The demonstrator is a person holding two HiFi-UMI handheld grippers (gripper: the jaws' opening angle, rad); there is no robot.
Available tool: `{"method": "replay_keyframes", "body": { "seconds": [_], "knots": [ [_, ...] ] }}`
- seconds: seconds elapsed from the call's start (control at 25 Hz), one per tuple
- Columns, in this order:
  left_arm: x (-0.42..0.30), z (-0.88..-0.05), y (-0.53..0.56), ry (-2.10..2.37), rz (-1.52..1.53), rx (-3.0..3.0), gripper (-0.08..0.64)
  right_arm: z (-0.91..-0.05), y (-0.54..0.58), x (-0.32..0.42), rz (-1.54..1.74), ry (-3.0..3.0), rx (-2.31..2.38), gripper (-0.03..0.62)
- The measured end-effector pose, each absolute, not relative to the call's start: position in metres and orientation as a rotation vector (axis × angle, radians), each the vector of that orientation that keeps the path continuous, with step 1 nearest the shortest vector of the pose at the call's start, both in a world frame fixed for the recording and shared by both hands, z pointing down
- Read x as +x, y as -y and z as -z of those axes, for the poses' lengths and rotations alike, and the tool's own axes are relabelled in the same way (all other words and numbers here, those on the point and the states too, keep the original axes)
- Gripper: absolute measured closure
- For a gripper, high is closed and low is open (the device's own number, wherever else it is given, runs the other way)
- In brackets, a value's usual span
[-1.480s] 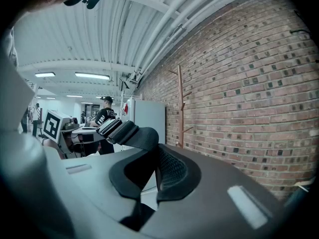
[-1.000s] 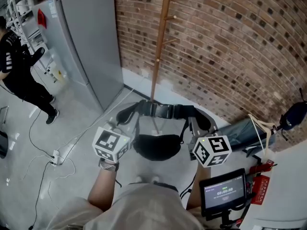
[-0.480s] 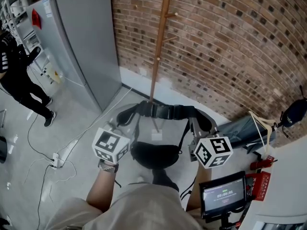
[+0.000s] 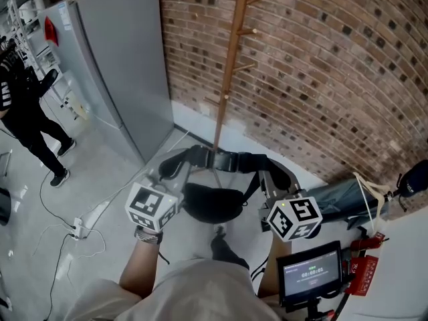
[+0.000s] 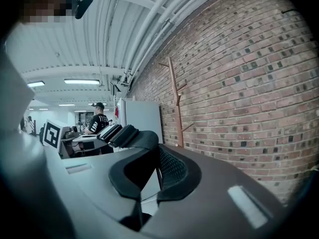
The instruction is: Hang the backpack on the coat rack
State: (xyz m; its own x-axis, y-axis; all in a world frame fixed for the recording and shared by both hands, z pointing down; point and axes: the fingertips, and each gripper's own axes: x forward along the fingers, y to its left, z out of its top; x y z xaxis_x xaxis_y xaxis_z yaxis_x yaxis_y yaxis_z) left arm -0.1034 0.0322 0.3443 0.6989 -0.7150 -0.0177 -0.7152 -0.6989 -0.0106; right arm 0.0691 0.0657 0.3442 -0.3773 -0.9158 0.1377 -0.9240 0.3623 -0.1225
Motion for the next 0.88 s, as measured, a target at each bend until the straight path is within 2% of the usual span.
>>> {"method": "replay_keyframes", "body": {
  "seconds": [0.88],
  "knots": [
    [-0.066, -0.359, 0.091, -1.404, 0.030, -2.868, 0.555, -0.357, 0.072, 0.106, -0.402, 2.635, 1.476, 0.584]
  ]
}}
